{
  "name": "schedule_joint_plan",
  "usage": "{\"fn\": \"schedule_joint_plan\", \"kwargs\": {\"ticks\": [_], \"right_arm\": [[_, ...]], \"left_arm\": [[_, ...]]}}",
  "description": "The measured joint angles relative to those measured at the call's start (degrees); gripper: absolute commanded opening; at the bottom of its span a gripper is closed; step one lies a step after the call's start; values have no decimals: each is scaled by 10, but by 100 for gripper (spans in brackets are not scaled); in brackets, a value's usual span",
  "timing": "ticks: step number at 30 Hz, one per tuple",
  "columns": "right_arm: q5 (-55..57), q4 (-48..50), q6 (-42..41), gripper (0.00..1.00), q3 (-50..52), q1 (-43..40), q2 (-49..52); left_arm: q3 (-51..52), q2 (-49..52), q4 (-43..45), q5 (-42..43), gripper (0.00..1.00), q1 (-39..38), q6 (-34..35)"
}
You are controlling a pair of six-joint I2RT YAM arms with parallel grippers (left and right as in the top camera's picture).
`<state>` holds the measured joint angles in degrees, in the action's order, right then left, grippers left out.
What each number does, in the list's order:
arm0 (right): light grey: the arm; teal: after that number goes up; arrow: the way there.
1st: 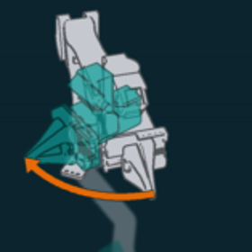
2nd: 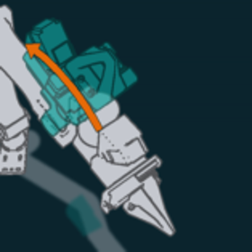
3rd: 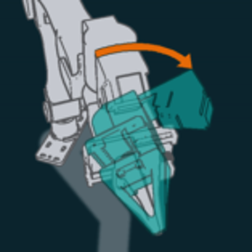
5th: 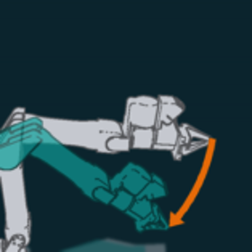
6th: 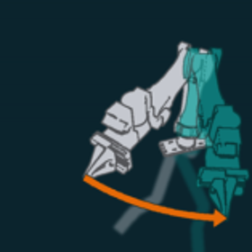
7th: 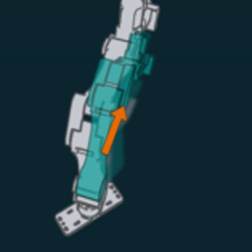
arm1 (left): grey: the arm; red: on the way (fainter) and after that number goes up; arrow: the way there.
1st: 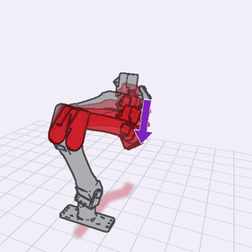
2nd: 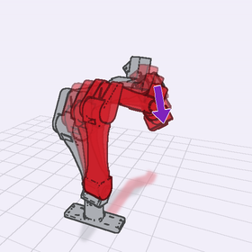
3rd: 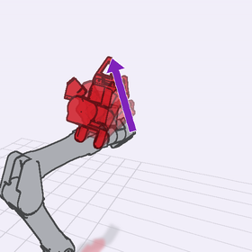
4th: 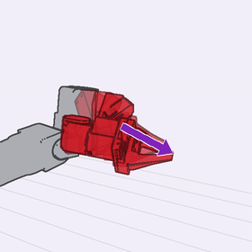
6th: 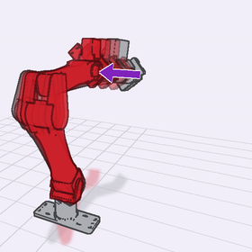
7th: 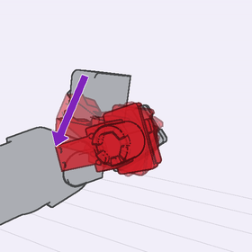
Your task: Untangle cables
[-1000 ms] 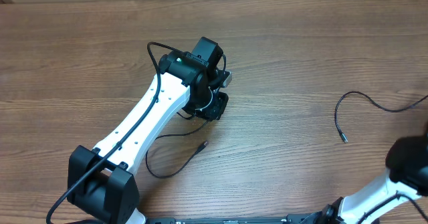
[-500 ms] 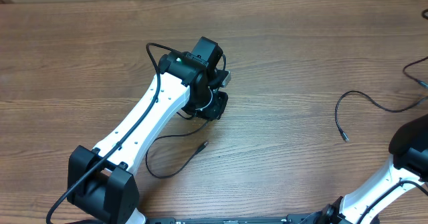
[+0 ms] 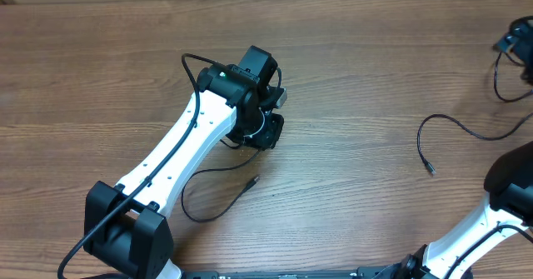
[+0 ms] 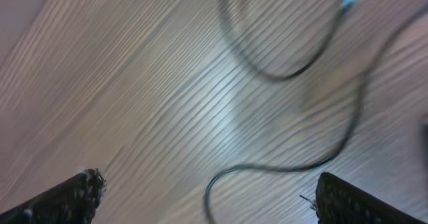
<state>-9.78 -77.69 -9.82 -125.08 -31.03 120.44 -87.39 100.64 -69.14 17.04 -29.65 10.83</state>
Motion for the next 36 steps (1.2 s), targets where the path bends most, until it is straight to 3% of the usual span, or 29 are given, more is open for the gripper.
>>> {"fn": "schedule_joint_plan", "kwargs": {"ticks": [10,17,26,36], "right_arm": [[-231,-120,101,99,0,59,0],[-345,-186,263,98,1,169,0],[-389,-194,437,97,1,343,0],[-440,-194,570,96,1,443,0]], "left_arm": [[-14,0,-11,2,4,0,0],[-102,-5,-67,7,4,0,-35],[-163,-94,-87,36,4,3,-135],[-166,-179,-98,28,4,63,-176]]}}
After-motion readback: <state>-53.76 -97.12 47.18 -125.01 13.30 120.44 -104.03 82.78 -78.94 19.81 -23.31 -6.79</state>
